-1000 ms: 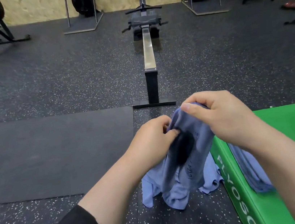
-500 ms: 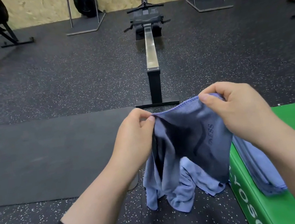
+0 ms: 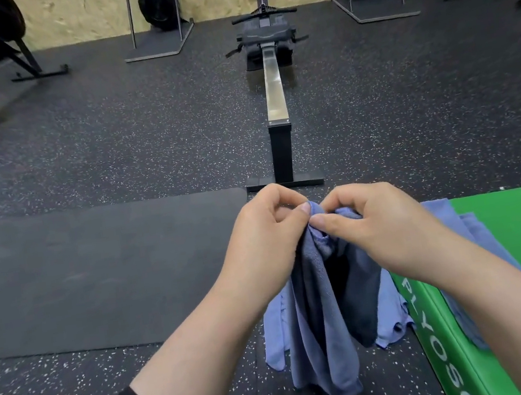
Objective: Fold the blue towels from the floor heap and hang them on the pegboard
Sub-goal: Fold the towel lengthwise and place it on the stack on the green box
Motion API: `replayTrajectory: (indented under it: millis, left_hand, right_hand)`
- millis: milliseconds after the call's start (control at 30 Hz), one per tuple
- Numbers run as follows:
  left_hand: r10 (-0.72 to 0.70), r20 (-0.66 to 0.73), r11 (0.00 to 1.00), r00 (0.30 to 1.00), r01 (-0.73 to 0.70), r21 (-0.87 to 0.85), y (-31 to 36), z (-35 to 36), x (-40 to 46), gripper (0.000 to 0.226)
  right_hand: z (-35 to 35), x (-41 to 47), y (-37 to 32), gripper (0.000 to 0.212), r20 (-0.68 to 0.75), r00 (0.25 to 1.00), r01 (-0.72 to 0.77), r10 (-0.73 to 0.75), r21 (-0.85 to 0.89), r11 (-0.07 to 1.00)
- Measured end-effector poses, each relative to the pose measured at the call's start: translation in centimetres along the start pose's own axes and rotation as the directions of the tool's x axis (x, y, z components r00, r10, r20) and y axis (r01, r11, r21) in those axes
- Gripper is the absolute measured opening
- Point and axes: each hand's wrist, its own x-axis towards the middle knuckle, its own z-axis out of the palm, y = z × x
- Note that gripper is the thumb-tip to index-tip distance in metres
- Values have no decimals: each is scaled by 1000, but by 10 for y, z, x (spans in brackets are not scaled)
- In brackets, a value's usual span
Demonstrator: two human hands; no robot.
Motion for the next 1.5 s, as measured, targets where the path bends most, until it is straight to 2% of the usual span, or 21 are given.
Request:
replayTrajectory:
  millis: [167,267,433,567,633,700,767,867,1100,1200,1333,1400,1500]
  left_hand:
    - [-23,29,999,999,22,35,0,-7,-1,2]
    - [-39,82,987,996,25,160,-2,-10,-2,8]
    - [-50,156,976,986,15,217,-4,-10,-8,15]
    - [-29,37,968,999,19,252,-5,-11,-8,21]
    - [-14,-45,972,999,24,235,-5,-13,-5,23]
    - [-11,-66,990,998,20,143,-5,-12,-3,20]
    - [-5,8,996,1000,4,94,-4,-9,-5,21]
    - [-29,93,992,995,18,124,-8,-1,-5,18]
    - [-242,130,968,961,230,103,-20,4,-2,11]
    - [-259,131,966,957,260,8,-20,4,-3,11]
    - [-294,34,947,955,296,-127,-21,1,0,10]
    - [-275,56,952,960,280,-123,-21,-1,1,11]
    - [-231,172,970,958,240,-31,-18,2,-4,9]
  right_hand:
    - [4,1,-5,12,-105,994,30,-22,78,997]
    - [2,0,-10,12,-188,982,57,-26,162,985]
    - [-2,0,-10,15,-255,966,65,30,357,932]
    - [-4,0,-10,15,-244,969,57,45,394,917]
    - [-4,-1,-10,16,-239,970,60,47,418,906]
    - [-4,-1,-10,15,-234,971,56,50,426,903]
    - [-4,-1,-9,14,-226,973,58,42,418,906]
    - [-4,-1,-9,13,-205,978,50,44,430,902]
    - [-7,-4,-12,14,-162,983,24,83,567,823]
    - [-9,-5,-14,14,-142,984,10,105,639,769]
    - [-13,-4,-12,14,-169,976,4,134,637,771]
    - [-14,-5,-10,14,-165,976,-4,140,634,774]
    - [-13,-5,-11,14,-140,981,-13,133,639,769]
